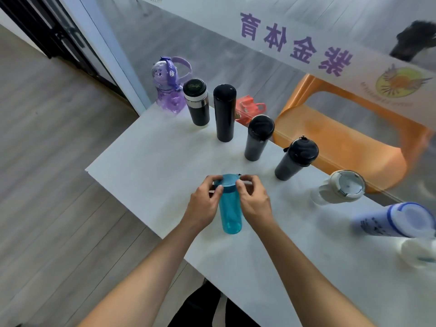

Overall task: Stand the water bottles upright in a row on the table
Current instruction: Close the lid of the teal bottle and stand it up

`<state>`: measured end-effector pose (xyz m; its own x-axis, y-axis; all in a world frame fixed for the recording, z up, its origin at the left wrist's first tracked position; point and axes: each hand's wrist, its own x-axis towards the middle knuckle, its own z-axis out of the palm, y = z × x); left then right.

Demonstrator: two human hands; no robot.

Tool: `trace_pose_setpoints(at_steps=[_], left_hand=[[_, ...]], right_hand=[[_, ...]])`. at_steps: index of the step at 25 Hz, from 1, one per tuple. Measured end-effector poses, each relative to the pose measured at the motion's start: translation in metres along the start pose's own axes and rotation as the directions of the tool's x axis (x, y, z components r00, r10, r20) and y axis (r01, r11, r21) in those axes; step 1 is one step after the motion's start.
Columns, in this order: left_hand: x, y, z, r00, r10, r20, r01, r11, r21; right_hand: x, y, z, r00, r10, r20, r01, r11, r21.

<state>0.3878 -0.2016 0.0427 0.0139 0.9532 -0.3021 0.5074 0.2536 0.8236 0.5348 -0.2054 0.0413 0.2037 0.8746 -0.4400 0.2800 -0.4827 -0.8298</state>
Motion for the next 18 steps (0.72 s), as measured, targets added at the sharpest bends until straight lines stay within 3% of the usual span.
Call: trace_pose_setpoints(at_steps=[8, 13, 18], left_hand=[[-0.057, -0.001, 0.007, 0.991, -0.084, 0.102, 0.092, 0.993, -0.079], [-0.072, 0.022, 0.022, 0.981, 0.076, 0.177, -0.068, 0.997, -0.048], [-0.092, 0.053, 0.065, 0.93, 0.196, 0.31, -0.193, 0.98, -0.041]], right_hand=[[-0.071, 0.028, -0.013, 0.98, 0.148, -0.13, -0.141, 0.988, 0.062], [-0.1, 0.039, -0.038, 0.954, 0.123, -0.272, -0.084, 0.985, 0.151], [-0.132, 0.065, -0.084, 0.888, 0.164, -0.429, -0.065, 0.969, 0.237]])
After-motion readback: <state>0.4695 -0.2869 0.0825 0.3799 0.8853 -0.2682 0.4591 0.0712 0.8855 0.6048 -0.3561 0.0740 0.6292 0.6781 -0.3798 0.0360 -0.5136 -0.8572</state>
